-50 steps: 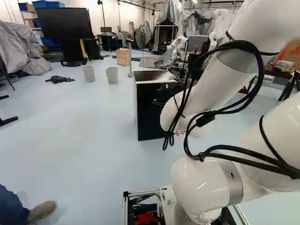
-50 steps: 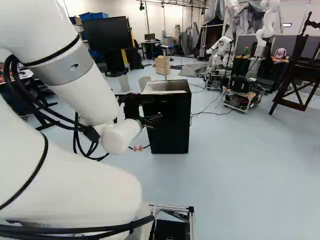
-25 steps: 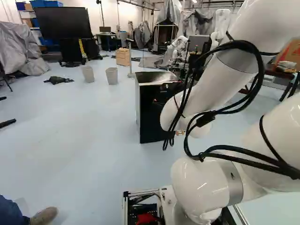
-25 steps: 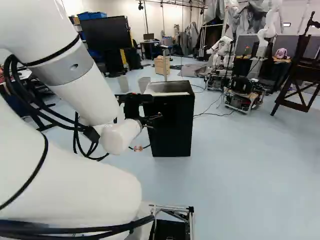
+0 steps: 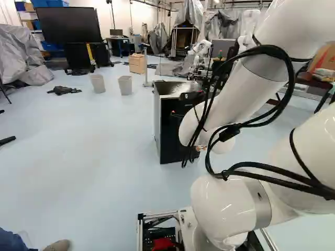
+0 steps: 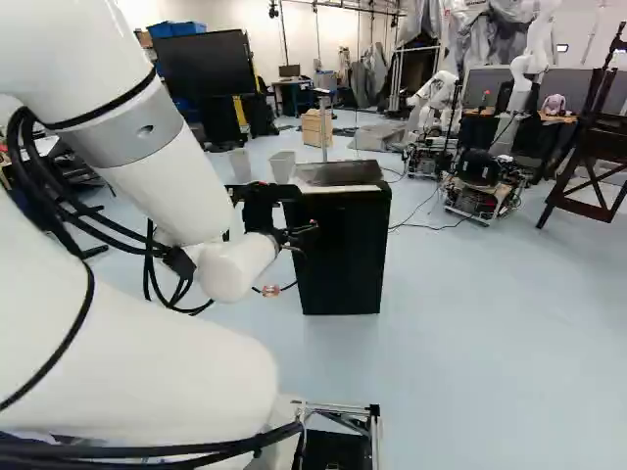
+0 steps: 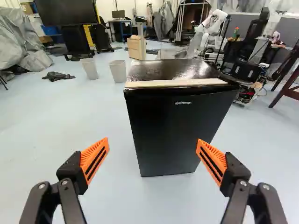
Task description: Grab a drink from the fridge
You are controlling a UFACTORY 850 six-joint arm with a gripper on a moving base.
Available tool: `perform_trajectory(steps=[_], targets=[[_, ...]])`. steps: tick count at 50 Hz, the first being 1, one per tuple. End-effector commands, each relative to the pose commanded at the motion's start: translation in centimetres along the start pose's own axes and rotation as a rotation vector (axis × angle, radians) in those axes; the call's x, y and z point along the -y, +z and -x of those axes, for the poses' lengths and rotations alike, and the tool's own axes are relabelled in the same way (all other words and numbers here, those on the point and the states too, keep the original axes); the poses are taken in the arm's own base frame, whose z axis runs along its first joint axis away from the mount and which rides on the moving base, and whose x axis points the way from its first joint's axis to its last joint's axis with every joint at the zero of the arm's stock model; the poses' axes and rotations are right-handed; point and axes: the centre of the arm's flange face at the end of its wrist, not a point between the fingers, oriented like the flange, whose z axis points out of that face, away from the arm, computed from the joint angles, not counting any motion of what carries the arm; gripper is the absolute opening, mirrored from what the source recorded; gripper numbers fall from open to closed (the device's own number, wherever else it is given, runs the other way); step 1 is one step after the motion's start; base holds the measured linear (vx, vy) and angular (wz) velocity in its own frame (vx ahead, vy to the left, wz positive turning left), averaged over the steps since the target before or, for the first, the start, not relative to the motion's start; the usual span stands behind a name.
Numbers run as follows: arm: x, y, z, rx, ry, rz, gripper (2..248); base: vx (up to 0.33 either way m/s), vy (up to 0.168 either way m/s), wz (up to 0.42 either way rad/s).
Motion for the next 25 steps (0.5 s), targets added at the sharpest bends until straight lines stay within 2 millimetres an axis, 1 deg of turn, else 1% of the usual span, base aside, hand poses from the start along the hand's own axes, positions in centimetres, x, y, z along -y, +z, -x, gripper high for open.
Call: perform_trajectory(steps=[25], targets=[[0.0, 0.0, 0.0, 0.0, 0.0, 0.0, 247, 0.106, 0.083, -0.021]])
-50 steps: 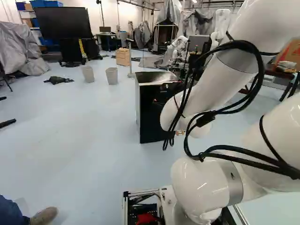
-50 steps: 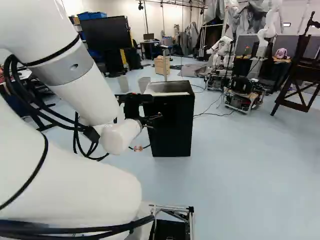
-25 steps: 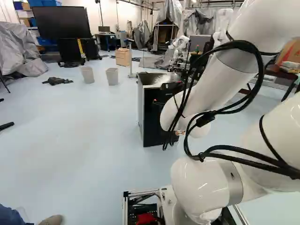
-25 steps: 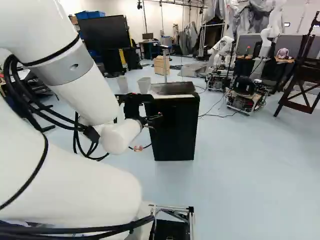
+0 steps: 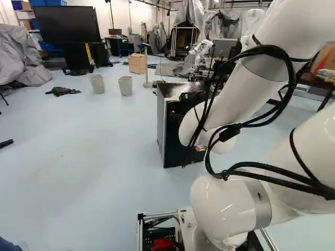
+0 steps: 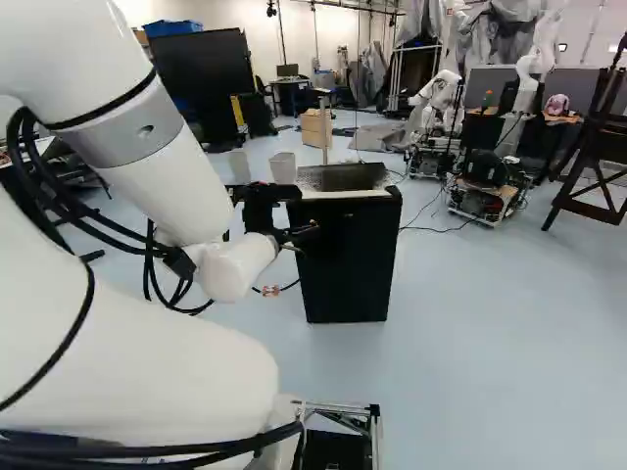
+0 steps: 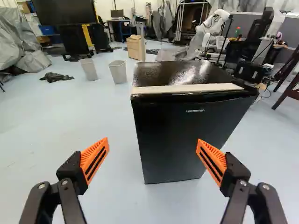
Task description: Grab a drink from the fridge
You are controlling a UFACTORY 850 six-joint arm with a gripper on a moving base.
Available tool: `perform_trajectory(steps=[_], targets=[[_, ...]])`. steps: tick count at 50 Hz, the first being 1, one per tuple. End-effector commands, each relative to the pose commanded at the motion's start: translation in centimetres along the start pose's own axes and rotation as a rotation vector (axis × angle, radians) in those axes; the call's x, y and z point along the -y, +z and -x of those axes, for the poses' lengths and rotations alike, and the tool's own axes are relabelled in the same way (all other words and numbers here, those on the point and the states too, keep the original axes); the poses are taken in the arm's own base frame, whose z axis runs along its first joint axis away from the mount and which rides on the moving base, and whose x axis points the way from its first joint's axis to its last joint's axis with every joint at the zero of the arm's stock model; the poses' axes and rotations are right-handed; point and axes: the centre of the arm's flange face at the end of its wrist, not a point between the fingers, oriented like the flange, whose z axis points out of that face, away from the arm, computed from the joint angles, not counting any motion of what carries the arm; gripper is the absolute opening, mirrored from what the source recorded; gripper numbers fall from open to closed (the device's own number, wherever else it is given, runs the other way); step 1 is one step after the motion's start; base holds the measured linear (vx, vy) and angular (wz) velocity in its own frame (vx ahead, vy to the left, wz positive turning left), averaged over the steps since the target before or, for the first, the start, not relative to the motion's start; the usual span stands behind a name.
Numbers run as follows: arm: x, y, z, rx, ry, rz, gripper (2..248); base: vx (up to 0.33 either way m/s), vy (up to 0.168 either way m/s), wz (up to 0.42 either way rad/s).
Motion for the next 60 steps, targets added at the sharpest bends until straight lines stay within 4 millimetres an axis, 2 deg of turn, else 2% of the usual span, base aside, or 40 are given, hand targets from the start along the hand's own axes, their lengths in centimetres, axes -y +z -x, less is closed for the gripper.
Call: perform_trajectory(steps=[60], targets=[[0.0, 0.0, 0.0, 0.0, 0.0, 0.0, 247, 0.04, 0.048, -0.015]])
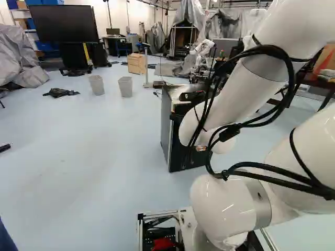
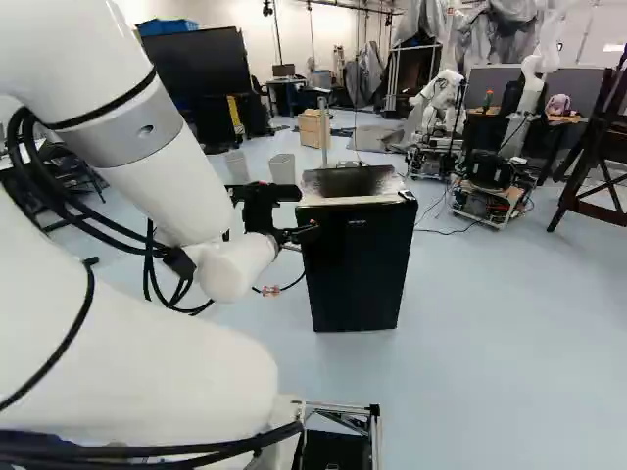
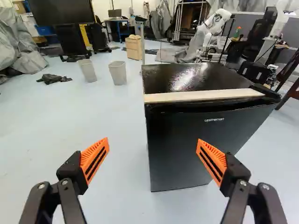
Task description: Grab a drink from the fridge
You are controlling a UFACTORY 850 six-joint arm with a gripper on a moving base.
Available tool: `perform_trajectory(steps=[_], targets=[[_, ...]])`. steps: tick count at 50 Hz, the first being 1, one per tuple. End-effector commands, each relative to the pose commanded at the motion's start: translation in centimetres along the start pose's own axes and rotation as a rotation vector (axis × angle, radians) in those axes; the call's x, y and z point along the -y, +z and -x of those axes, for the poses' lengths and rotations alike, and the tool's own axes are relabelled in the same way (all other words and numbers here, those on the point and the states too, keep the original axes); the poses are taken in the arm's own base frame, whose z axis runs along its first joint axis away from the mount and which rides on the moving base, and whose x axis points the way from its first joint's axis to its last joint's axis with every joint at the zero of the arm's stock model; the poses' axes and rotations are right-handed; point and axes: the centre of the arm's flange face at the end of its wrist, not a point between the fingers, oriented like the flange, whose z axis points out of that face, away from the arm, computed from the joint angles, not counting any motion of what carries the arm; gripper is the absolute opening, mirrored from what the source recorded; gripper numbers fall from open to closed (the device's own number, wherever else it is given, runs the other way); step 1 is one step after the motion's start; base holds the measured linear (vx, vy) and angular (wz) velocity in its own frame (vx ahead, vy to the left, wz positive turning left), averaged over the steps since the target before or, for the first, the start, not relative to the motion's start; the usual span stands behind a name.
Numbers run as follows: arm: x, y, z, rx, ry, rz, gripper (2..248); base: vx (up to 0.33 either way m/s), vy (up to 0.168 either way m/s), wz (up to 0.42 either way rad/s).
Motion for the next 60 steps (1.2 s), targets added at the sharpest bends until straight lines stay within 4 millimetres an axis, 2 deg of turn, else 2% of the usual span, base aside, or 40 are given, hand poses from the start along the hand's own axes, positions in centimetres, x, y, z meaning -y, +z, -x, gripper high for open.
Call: perform_trajectory(steps=[39, 60], targets=[[0.4, 0.1, 0.0, 0.001, -0.002, -0.011, 247, 0.001, 0.009, -0.001], [1.8, 1.8, -0.9, 0.008, 0.032, -0.008, 247, 0.0, 0.0, 0.0]])
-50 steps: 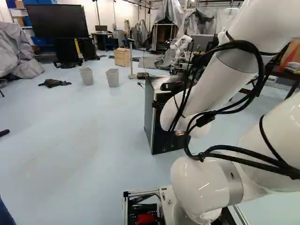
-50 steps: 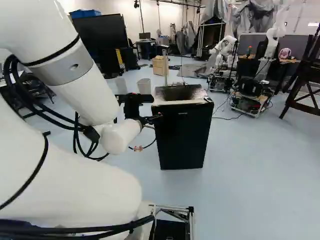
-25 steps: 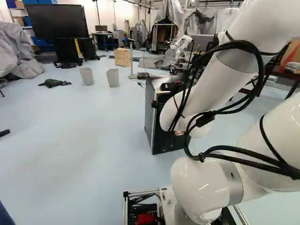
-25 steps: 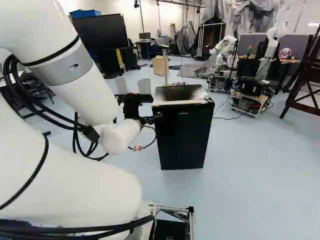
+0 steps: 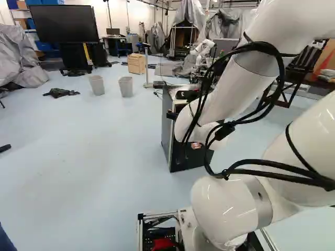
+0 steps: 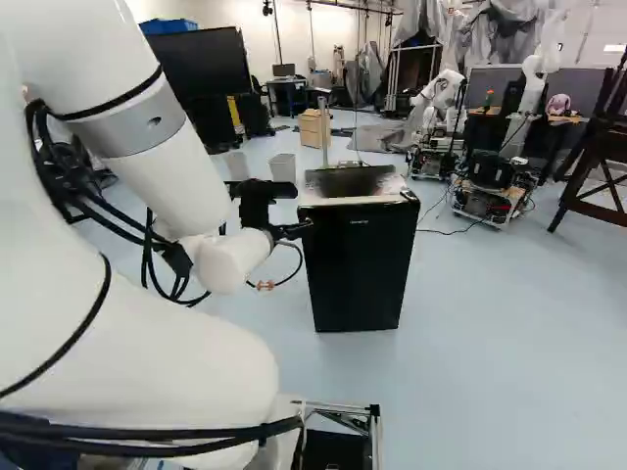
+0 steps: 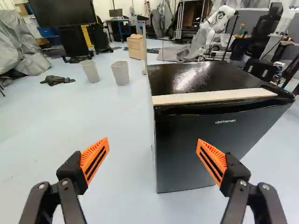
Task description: Grab a drink from the fridge
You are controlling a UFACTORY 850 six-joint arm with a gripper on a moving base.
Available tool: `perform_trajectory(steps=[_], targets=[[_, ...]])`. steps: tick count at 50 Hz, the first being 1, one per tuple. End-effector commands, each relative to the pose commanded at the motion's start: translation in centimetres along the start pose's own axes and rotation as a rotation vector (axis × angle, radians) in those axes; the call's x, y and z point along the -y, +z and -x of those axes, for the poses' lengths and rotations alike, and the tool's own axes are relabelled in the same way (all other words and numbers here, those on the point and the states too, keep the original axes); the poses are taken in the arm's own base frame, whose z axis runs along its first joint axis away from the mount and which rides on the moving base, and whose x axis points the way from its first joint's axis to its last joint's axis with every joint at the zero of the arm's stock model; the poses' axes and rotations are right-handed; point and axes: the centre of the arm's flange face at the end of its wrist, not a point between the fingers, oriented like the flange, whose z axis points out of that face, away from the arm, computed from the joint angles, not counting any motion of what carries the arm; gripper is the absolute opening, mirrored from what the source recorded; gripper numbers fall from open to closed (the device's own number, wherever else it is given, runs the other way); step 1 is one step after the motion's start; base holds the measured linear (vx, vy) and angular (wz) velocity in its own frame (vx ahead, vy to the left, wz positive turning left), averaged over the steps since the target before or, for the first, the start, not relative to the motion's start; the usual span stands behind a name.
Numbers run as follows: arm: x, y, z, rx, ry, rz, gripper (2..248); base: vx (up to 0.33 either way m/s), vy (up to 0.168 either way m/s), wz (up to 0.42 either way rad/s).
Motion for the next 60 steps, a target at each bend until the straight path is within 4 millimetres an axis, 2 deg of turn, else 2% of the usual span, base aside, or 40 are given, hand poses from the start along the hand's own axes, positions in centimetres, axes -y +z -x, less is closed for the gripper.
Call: perform_trajectory(steps=[23, 40, 60], targets=[[1.8, 1.3, -0.9, -0.04, 0.067, 0.037, 247, 0.0, 0.0, 0.0], [3.0, 2.2, -0.3, -0.048, 0.112, 0.088, 247, 0.0, 0.0, 0.0], [4.5, 4.3, 0.5, -0.052, 0.152, 0.166, 247, 0.0, 0.0, 0.0]])
